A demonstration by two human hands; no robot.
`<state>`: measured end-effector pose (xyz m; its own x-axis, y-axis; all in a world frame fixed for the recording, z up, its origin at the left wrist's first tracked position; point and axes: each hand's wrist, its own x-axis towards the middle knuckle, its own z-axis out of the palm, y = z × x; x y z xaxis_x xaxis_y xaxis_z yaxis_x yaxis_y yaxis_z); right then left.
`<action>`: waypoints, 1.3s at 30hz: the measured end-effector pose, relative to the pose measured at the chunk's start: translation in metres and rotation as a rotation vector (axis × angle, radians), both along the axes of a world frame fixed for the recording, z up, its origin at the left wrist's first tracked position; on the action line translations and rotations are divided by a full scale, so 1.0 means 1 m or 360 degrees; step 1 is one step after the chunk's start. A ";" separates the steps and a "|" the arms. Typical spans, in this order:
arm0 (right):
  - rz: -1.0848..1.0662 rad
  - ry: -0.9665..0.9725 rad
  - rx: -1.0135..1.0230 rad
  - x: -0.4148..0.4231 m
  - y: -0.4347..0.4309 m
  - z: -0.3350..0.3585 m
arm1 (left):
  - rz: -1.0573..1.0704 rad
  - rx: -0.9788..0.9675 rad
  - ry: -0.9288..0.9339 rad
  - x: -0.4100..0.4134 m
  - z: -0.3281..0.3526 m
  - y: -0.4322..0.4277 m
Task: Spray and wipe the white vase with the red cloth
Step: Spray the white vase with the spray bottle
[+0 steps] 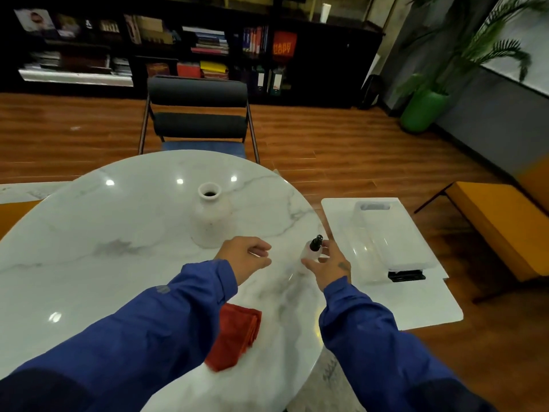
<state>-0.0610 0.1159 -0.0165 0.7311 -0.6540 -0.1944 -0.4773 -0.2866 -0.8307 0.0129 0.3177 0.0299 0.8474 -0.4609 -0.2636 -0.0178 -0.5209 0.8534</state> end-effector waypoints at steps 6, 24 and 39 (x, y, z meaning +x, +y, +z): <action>0.0073 -0.0069 0.0070 0.003 0.000 0.003 | 0.0023 0.0039 0.0016 0.004 -0.002 0.003; 0.0586 -0.0705 0.0501 0.032 0.051 0.096 | -0.0007 -0.0234 -0.0155 0.010 0.029 0.013; 0.0390 -0.0833 0.0139 0.031 0.071 0.087 | 0.0004 0.0119 -0.0137 0.064 0.057 0.048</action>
